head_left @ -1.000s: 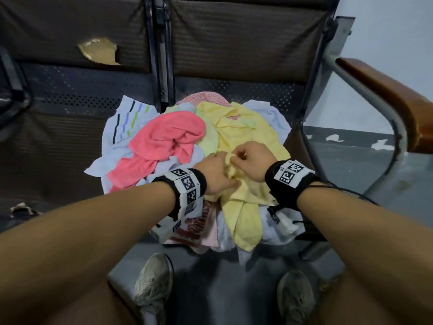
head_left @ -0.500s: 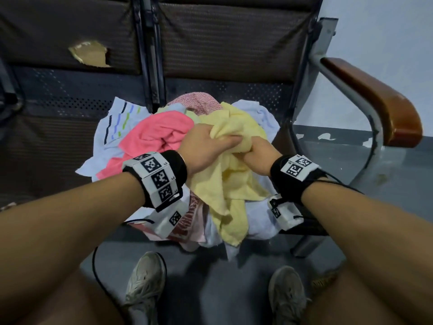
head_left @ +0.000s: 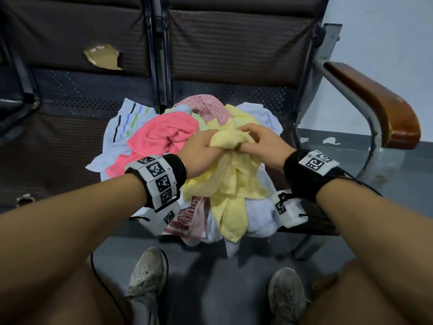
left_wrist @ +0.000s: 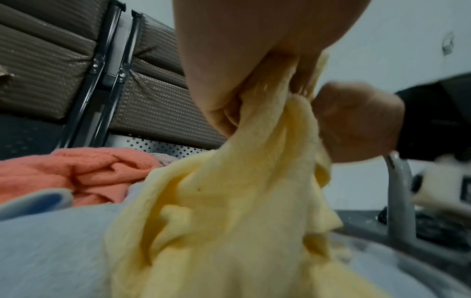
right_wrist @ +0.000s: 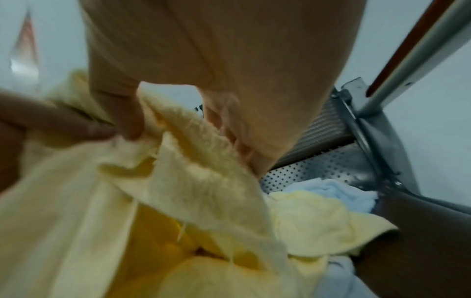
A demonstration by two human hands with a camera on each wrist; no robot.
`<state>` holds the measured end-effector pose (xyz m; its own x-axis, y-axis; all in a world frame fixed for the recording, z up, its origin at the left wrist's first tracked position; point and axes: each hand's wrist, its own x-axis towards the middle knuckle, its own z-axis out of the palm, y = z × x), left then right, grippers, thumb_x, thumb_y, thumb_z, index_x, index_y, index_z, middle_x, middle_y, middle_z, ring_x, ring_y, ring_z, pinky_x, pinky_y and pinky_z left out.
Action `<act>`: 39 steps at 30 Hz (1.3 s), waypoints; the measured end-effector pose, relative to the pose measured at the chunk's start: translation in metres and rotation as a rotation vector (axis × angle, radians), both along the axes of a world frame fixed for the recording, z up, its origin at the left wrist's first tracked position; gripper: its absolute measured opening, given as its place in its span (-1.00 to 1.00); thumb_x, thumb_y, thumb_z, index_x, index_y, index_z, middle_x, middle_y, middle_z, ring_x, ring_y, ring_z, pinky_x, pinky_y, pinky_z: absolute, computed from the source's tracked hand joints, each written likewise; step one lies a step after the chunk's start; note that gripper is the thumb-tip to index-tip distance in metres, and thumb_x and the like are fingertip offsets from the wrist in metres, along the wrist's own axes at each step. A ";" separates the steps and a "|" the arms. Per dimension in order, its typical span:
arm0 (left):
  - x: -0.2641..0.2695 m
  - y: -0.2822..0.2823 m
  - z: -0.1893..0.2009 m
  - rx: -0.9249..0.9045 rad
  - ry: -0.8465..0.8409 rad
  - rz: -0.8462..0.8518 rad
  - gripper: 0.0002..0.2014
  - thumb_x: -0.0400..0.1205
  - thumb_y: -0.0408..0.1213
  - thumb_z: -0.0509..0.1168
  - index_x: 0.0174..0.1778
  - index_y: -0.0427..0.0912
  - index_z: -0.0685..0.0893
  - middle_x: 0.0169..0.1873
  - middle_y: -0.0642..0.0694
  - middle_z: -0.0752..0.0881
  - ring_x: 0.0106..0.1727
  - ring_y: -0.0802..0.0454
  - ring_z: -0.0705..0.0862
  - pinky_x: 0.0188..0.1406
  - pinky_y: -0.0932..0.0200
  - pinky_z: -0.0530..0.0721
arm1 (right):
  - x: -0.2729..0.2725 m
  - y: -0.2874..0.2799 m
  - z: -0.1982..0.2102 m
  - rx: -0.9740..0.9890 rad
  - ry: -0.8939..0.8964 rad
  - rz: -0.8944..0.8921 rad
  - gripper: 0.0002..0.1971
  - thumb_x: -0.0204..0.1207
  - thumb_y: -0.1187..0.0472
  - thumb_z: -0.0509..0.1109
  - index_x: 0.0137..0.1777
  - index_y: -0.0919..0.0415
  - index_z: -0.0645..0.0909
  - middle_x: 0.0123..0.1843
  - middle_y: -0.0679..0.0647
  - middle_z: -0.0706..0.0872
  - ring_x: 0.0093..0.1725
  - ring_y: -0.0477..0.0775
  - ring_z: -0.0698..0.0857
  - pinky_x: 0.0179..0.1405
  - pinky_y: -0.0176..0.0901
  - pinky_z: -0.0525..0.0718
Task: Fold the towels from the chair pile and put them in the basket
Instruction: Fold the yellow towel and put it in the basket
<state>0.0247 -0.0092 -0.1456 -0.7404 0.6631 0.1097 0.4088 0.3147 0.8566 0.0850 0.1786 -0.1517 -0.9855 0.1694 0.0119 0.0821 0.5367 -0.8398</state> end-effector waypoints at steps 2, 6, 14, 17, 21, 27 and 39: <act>-0.001 0.001 0.007 0.137 -0.171 0.056 -0.84 0.39 -0.18 0.37 -0.15 -0.06 0.78 -0.20 0.03 0.80 -0.05 -0.01 0.74 0.07 0.03 0.65 | 0.006 0.006 -0.007 0.016 -0.155 0.042 -0.67 0.42 0.07 0.59 0.16 0.10 0.71 0.06 0.03 0.81 0.11 0.09 0.77 0.23 0.01 0.72; -0.015 -0.002 0.011 0.106 -0.210 0.210 -0.65 0.26 -0.14 0.32 -0.18 -0.31 0.76 -0.28 -0.10 0.72 -0.15 -0.09 0.68 0.10 -0.26 0.64 | 0.011 0.005 -0.013 0.236 -0.226 0.005 -0.76 0.66 0.07 0.35 -0.05 0.25 0.71 -0.08 0.16 0.78 -0.04 0.19 0.73 0.03 -0.02 0.69; -0.010 -0.002 -0.005 -0.039 0.035 -0.063 -0.21 0.40 -0.22 0.59 0.52 0.05 0.37 0.24 -0.01 0.67 0.20 0.08 0.69 0.16 0.15 0.64 | 0.003 -0.019 0.021 0.119 0.189 -0.028 -0.86 0.46 0.37 0.45 -0.09 0.19 0.57 -0.27 -0.08 0.62 -0.28 -0.13 0.58 -0.23 -0.22 0.53; 0.001 0.012 -0.006 -0.103 0.227 -0.028 -0.58 0.50 -0.09 0.54 0.16 -0.10 0.53 -0.03 -0.01 0.73 -0.01 -0.03 0.71 -0.07 0.05 0.60 | 0.001 -0.021 0.022 0.121 0.192 -0.002 -0.73 0.38 0.41 0.49 0.04 0.16 0.62 -0.24 -0.05 0.67 -0.29 -0.17 0.61 -0.27 -0.29 0.57; -0.009 0.010 -0.003 -0.036 0.275 0.114 -0.79 0.61 -0.17 0.42 0.08 -0.09 0.57 -0.24 0.02 0.70 -0.23 0.02 0.62 -0.28 0.10 0.41 | 0.005 -0.001 0.010 0.363 0.026 -0.155 -0.94 0.56 0.18 0.45 -0.02 0.14 0.70 -0.23 -0.09 0.66 -0.23 -0.19 0.61 -0.29 -0.34 0.48; -0.039 -0.012 -0.008 -0.236 0.391 0.257 -0.78 0.62 -0.36 0.18 0.03 -0.22 0.73 -0.11 -0.18 0.77 -0.02 -0.22 0.69 -0.03 -0.08 0.64 | 0.008 0.014 0.005 0.204 -0.015 -0.293 -0.59 0.61 0.13 0.36 -0.46 0.12 0.36 -0.49 -0.02 0.39 -0.41 0.00 0.40 -0.44 -0.17 0.34; -0.036 -0.001 0.013 0.105 -0.088 0.197 -0.84 0.38 -0.11 0.42 -0.15 0.03 0.71 -0.20 0.07 0.81 -0.06 0.05 0.78 0.01 0.02 0.73 | 0.006 -0.003 0.014 0.172 0.075 -0.082 -0.71 0.60 -0.03 0.45 -0.21 0.18 0.69 -0.46 -0.25 0.60 -0.41 -0.26 0.53 -0.31 -0.29 0.49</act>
